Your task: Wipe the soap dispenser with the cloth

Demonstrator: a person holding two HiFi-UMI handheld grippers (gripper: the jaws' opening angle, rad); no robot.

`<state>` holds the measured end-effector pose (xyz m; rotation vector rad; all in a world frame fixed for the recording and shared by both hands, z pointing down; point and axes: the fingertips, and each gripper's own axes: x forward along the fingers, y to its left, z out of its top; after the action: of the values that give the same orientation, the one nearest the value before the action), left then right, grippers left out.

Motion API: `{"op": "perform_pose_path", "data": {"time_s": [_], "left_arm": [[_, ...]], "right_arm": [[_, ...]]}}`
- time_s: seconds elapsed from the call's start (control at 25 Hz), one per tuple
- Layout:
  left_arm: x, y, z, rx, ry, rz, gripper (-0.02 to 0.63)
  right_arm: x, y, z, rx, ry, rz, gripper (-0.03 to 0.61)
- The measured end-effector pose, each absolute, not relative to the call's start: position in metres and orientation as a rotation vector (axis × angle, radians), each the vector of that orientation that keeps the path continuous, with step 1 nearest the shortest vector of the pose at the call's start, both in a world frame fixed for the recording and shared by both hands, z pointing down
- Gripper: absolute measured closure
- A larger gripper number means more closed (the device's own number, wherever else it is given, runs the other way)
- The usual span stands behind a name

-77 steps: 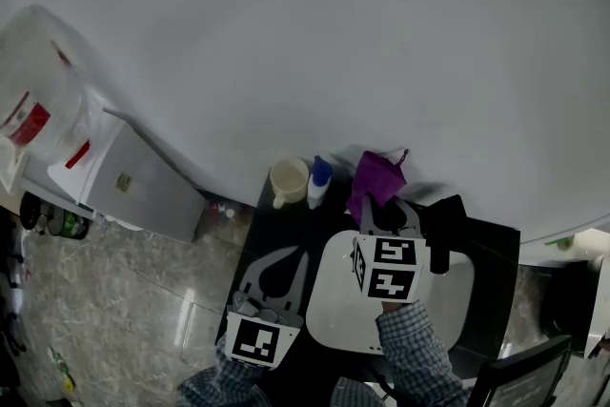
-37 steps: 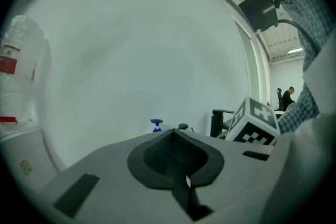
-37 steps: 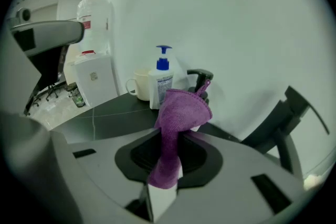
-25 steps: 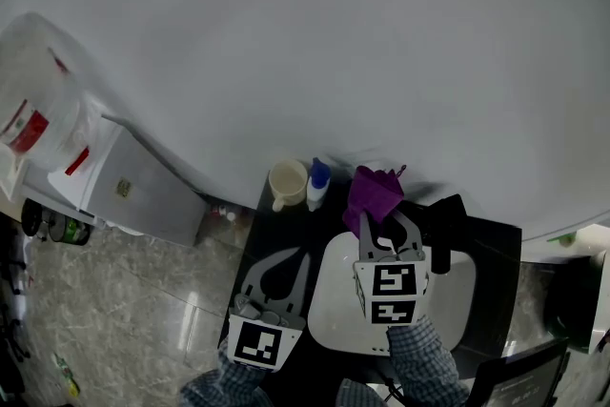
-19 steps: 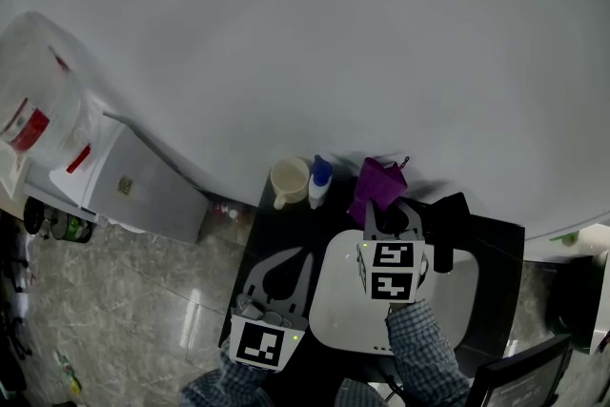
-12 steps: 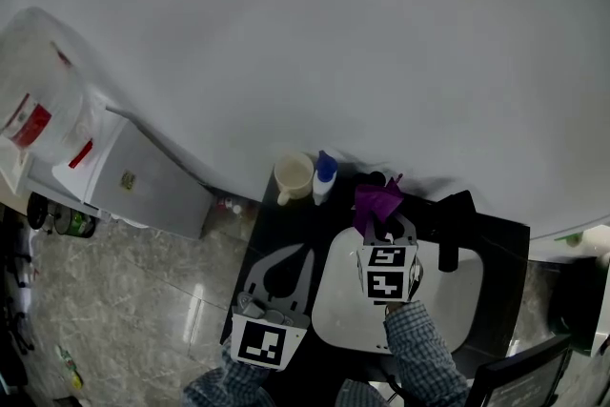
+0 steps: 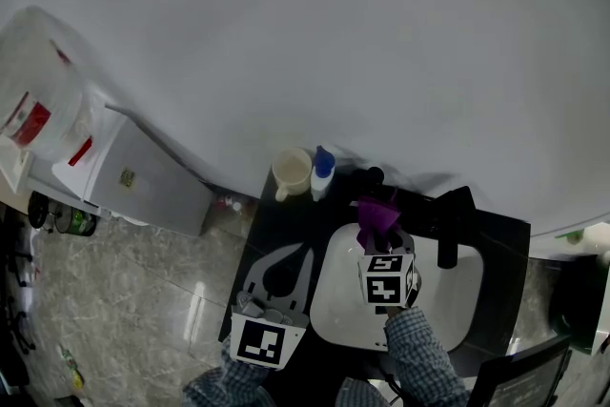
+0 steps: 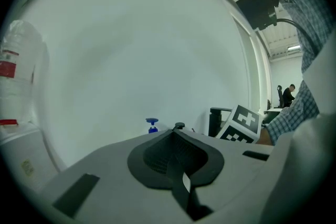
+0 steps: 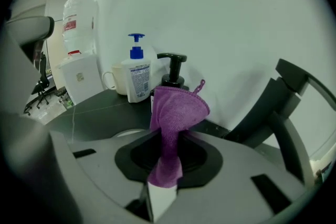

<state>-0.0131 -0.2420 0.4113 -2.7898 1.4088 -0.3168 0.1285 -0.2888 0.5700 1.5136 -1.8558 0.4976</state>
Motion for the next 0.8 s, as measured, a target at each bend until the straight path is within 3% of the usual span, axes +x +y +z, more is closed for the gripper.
{"op": "perform_pose_path", "data": {"time_s": [0.52,0.8], "left_arm": [[0.001,-0.242,0.395,-2.79,1.375,-0.28,0.612],[0.0,-0.243,0.398,-2.79,1.389,-0.287,0.612]], "right_arm": [[0.113,-0.325,0.428,1.631,-2.168,0.448,0.497],[0.112,-0.348,0.462,1.516,-2.138,0.525,0.497]]}}
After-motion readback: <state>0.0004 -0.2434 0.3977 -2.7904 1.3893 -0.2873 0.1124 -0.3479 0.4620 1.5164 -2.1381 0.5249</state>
